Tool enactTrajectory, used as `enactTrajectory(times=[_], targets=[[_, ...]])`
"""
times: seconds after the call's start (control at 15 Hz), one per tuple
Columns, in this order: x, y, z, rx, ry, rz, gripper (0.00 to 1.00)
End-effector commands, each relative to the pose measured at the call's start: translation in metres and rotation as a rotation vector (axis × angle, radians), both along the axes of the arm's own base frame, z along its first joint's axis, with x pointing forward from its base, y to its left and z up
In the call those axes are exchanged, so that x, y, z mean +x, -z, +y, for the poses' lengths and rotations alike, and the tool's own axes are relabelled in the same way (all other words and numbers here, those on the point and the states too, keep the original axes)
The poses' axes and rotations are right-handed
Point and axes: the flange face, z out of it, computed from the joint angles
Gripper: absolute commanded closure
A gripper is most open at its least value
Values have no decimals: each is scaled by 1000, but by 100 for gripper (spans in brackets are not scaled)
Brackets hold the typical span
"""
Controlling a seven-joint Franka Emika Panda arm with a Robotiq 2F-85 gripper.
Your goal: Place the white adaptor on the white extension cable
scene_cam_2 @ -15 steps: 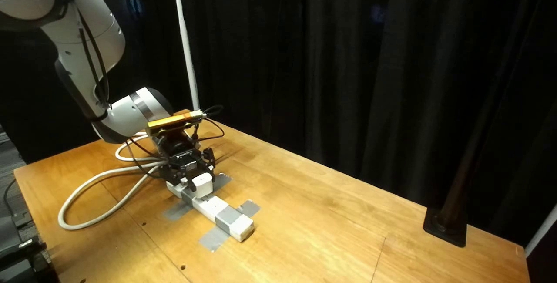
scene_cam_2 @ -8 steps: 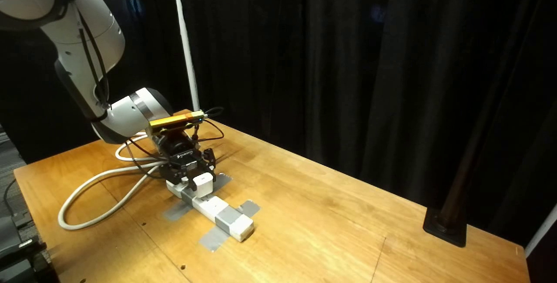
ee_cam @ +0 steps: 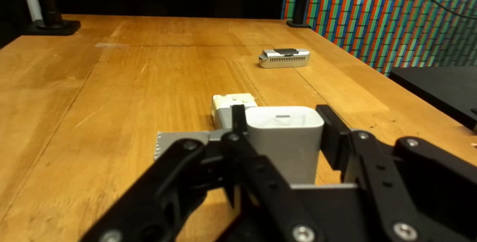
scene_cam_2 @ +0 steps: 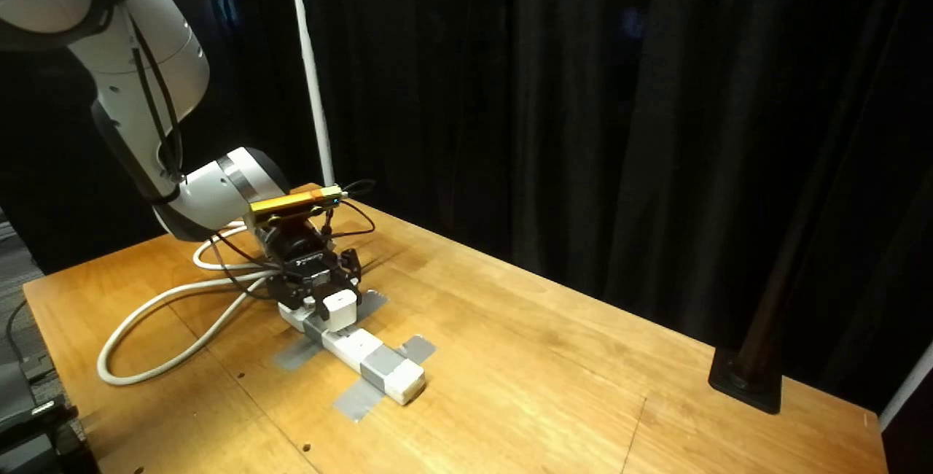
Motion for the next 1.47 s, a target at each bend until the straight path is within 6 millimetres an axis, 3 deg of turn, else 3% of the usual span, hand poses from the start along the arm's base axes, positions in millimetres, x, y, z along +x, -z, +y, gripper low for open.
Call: enactTrajectory(times=[0.0,1.4], targets=[[-11,10,-2,44,18,24,77],[-21,23,0,83,85,37,77]])
